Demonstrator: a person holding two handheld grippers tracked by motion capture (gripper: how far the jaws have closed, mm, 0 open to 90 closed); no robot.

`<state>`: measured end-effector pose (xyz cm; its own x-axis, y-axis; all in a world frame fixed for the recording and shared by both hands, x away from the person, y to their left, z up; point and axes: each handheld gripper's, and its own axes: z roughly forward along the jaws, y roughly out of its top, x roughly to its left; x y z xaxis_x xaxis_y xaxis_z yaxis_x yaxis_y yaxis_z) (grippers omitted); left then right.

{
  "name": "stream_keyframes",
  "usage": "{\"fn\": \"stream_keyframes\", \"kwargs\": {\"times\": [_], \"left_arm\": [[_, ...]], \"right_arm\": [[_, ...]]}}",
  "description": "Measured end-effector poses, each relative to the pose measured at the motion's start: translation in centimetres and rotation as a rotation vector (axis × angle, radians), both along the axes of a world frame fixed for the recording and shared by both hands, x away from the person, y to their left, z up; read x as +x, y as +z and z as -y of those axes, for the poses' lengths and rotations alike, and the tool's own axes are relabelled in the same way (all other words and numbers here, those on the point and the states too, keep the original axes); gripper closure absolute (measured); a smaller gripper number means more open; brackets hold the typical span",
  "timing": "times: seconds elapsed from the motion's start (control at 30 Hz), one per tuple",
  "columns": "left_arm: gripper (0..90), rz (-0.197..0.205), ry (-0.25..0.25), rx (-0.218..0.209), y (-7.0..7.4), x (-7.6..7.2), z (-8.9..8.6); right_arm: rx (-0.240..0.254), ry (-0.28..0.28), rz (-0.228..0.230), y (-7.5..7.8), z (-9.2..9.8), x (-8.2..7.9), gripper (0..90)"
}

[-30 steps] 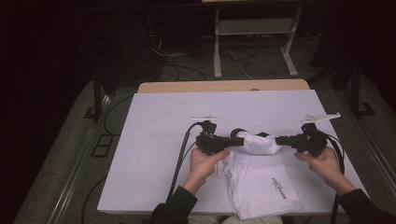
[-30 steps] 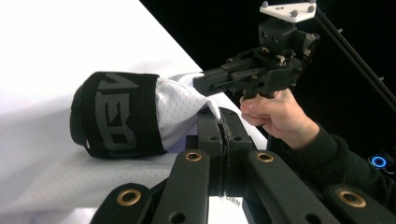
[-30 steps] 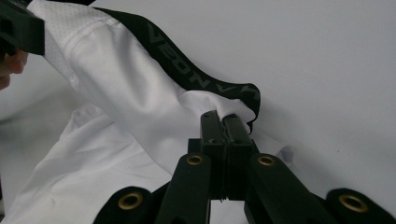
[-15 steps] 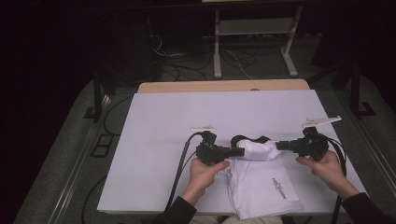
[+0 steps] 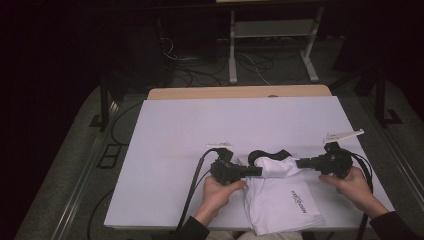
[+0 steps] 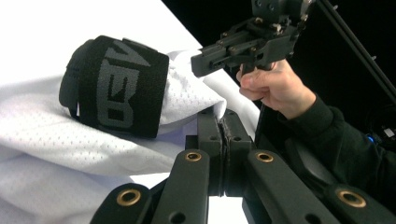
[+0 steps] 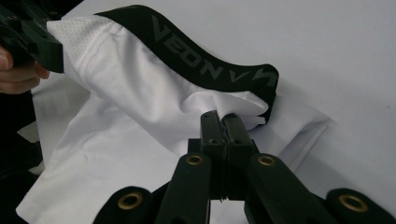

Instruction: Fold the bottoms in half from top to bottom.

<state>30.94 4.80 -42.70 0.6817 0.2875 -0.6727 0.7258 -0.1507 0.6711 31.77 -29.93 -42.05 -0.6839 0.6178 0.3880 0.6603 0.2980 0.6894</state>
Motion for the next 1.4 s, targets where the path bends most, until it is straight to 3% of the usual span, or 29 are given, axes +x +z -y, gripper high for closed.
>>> {"fn": "stream_keyframes", "kwargs": {"times": [0.5, 0.83, 1.1, 1.2, 1.27, 1.3, 1.4], "left_arm": [[87.9, -0.025, -0.021, 0.039, -1.5, -0.7, 0.1], [88.0, -0.021, -0.034, 0.097, -1.9, -1.2, 0.3], [88.0, -0.046, -0.059, 0.134, -2.3, -1.5, 0.4], [88.0, -0.052, -0.07, 0.143, -2.5, -1.6, 0.5], [87.9, -0.054, -0.07, 0.144, -2.5, -1.6, 0.5], [88.0, -0.056, -0.073, 0.146, -2.5, -1.6, 0.5], [87.9, -0.06, -0.086, 0.156, -2.6, -1.5, 0.6]], "right_arm": [[-0.017, 0.036, -0.044, -0.9, -0.2, -0.5, 87.3], [-0.024, 0.048, -0.067, -1.3, -0.1, -1.0, 87.0], [-0.035, 0.066, -0.089, -1.6, -0.2, -1.2, 86.0], [-0.038, 0.071, -0.094, -1.5, -0.1, -1.2, 76.3], [-0.043, 0.077, -0.079, -1.3, 0.0, -1.2, 72.9], [-0.039, 0.077, -0.062, -0.9, 0.1, -1.2, 64.6], [-0.017, 0.071, -0.05, -0.3, 0.3, -0.9, 57.8]]}}
